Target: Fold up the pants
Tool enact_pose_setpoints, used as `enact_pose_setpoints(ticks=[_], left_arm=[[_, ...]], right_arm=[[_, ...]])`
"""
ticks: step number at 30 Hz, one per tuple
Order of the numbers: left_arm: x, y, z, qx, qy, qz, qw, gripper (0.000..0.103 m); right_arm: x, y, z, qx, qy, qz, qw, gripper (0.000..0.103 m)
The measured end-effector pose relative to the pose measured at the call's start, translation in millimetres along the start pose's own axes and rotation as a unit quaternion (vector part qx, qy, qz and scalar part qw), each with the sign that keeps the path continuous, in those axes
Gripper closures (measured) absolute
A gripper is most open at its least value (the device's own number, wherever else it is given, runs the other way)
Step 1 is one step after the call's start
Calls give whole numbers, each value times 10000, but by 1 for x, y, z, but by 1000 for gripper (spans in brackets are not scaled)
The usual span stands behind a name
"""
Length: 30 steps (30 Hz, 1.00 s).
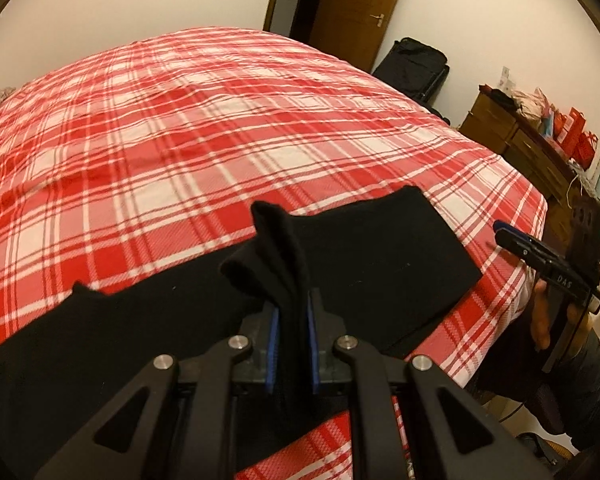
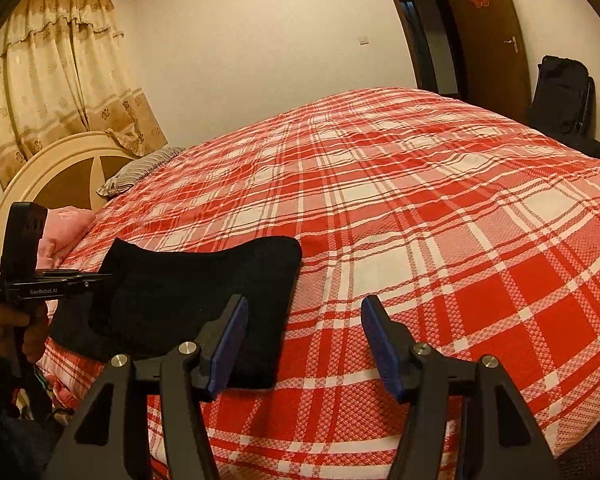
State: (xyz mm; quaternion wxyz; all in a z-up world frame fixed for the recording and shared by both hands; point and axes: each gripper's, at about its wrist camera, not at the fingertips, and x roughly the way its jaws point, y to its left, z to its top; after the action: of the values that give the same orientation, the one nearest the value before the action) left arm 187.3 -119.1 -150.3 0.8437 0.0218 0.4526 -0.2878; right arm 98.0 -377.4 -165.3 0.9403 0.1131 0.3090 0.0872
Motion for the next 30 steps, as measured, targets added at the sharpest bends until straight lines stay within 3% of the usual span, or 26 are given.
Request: enact_pose_setpoints(ticks=[7, 14, 20, 25, 28, 30], left_arm=[[0, 12, -5, -145, 45, 75, 9999, 90], [33, 21, -20, -207, 318, 270, 9989, 90], [34, 18, -25, -79, 264, 416, 9988, 86], [35, 19, -25, -51, 233, 514, 9984, 79], [35, 20, -24, -14, 170, 653, 9977, 66], [33, 22, -25, -43, 141, 681, 9976, 60]], right_arm=[[2, 1, 0, -24, 16, -4, 10000, 42], [3, 3, 0, -72, 23, 28, 10000, 42], [6, 30, -2, -428, 100, 280, 9986, 42], [28, 68, -13, -911, 663, 757, 9907, 42], [56, 76, -28, -1127, 1273, 472, 9843, 42], [55, 78, -33, -1296, 1221, 418, 9831, 42]])
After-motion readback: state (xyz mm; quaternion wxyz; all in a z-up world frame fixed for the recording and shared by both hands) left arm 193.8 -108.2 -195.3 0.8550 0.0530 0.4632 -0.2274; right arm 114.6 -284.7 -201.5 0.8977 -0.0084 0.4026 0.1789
